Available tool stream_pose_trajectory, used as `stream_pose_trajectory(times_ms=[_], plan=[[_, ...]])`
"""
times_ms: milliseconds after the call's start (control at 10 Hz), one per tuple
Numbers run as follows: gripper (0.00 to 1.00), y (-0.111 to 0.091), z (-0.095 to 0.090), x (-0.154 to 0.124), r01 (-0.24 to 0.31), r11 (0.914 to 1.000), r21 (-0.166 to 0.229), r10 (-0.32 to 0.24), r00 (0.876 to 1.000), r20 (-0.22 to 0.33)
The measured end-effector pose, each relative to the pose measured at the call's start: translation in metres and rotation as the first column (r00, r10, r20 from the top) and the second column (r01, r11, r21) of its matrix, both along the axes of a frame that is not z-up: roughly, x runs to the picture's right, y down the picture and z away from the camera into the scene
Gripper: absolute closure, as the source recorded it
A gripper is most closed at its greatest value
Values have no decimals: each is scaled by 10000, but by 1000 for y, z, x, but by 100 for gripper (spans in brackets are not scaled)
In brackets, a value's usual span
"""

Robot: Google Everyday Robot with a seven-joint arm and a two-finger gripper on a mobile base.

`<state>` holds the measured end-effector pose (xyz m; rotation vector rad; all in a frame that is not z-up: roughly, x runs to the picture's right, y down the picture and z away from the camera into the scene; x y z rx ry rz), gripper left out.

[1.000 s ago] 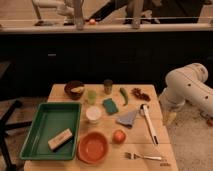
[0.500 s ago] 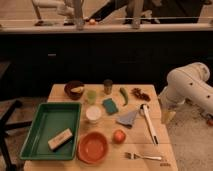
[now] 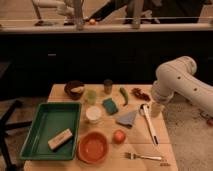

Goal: Place banana in red bowl

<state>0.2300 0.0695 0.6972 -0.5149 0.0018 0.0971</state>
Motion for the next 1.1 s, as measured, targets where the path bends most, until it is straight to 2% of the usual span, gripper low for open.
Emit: stream_pose_trajectory(times_ms=[300,500,600,1100], plan=[[20,-21,4,-35,47,9996,269,-44,9999,-132],[20,-32,6,-58,-576,9975,400,589,9978,-316],[20,-35,7,-67,-719,9965,431,734,9967,-338],[20,-37,7,-69,-824,9956,455,841,9958,-360]])
